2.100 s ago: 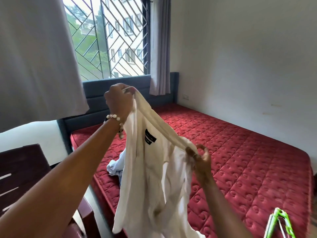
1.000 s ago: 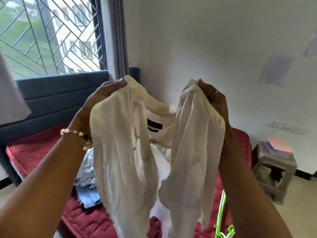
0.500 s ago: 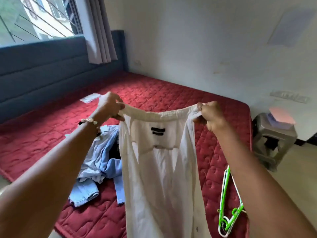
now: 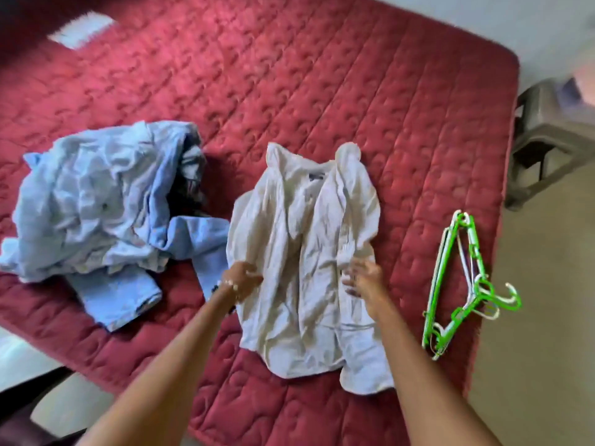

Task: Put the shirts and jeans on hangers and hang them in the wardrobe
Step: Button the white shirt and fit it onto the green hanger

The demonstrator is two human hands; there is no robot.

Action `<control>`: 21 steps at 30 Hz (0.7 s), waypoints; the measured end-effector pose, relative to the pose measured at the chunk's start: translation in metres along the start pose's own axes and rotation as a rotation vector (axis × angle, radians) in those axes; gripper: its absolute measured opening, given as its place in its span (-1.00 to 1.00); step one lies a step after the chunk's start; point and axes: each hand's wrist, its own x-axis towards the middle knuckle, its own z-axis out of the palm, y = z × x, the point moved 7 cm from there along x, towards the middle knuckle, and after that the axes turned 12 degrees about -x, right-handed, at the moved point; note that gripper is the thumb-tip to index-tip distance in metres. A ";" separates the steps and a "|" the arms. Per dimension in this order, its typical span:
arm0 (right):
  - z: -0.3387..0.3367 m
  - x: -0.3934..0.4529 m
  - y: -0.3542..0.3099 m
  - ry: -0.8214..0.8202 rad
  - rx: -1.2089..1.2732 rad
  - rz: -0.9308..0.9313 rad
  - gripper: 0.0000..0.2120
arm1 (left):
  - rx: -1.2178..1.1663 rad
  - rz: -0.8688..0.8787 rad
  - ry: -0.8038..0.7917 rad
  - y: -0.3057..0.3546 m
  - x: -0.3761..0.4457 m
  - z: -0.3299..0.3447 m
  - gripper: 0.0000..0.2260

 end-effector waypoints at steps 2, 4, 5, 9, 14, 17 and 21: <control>0.011 0.003 0.076 0.001 -0.126 0.139 -0.85 | 0.083 -0.076 0.025 -0.051 -0.005 0.024 -0.63; 0.019 -0.006 0.132 0.021 -0.263 0.199 -0.83 | 0.130 -0.171 0.054 -0.089 -0.018 0.045 -0.58; 0.022 -0.014 0.153 0.030 -0.359 0.210 -0.84 | 0.128 -0.227 0.066 -0.106 -0.023 0.055 -0.54; 0.024 -0.048 0.183 0.060 -0.575 0.215 -0.89 | -0.083 -0.427 0.197 -0.144 -0.036 0.073 -0.31; 0.044 -0.052 0.217 -0.058 -0.302 0.454 -0.88 | -0.671 -0.608 0.089 -0.165 -0.037 0.109 -0.67; 0.062 -0.054 0.229 -0.133 -0.222 0.526 -0.89 | -0.873 -0.524 0.144 -0.159 -0.033 0.114 -0.82; 0.061 -0.049 0.228 0.230 -0.279 0.331 -0.51 | -1.284 -0.413 0.390 -0.147 -0.041 0.104 -0.89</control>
